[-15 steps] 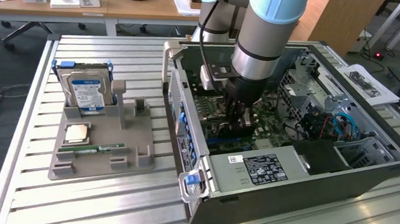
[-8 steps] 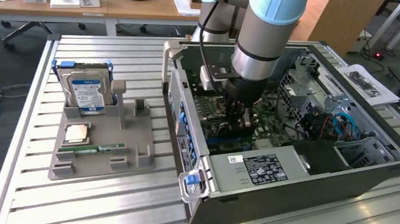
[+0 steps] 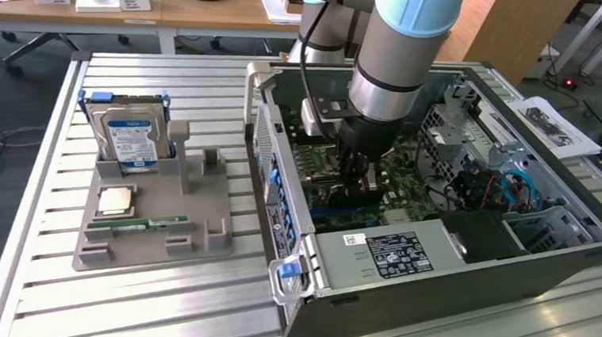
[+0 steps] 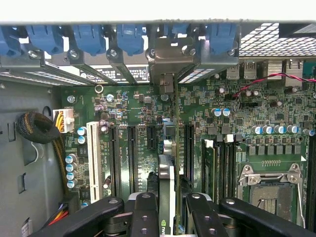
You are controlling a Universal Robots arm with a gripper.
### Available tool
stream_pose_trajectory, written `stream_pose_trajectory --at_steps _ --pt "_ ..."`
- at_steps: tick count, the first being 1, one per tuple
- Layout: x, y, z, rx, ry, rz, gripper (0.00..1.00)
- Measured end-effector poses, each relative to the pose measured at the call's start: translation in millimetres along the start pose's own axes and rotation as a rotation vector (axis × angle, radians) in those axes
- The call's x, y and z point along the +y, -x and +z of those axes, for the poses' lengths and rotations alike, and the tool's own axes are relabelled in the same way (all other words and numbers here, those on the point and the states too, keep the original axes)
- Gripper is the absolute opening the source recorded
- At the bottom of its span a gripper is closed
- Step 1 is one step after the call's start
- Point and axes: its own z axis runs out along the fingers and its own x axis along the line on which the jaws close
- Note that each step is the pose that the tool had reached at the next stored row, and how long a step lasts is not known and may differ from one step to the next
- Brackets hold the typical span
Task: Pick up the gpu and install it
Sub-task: 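Insert the gpu into the slot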
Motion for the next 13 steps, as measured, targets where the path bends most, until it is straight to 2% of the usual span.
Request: stream_pose_trajectory --at_steps 13 --pt "0.0 0.0 0.0 0.0000 0.0000 0.000 0.26"
